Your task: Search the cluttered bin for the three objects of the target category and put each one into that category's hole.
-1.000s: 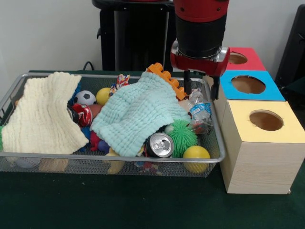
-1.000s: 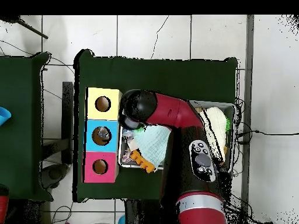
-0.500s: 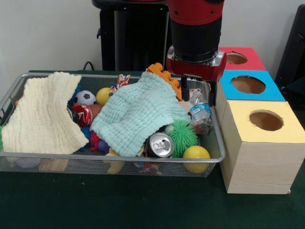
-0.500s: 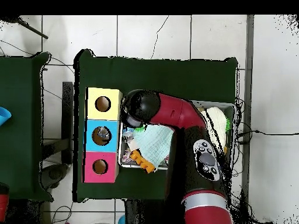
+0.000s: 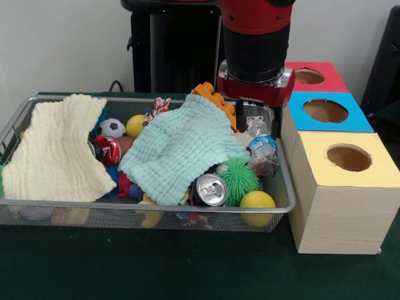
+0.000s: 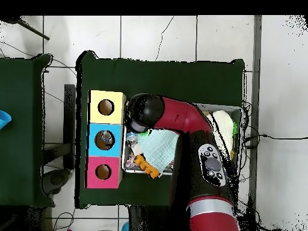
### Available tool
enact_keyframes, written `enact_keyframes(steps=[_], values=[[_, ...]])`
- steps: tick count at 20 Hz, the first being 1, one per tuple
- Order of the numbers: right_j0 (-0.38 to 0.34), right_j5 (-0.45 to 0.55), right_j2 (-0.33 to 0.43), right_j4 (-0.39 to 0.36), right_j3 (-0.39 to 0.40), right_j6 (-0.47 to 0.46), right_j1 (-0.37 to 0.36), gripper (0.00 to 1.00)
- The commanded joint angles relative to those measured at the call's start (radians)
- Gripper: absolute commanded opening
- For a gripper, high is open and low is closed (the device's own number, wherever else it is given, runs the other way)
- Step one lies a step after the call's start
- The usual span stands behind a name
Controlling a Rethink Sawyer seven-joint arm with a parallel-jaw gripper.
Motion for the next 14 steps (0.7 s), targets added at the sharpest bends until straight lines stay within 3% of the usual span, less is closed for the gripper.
enact_keyframes(steps=[1,14], values=[[0.005,0.035,0.069,-0.051,0.083,-0.023,0.048,1.00],[0.039,-0.076,0.051,-0.065,0.113,0.022,0.080,1.00]])
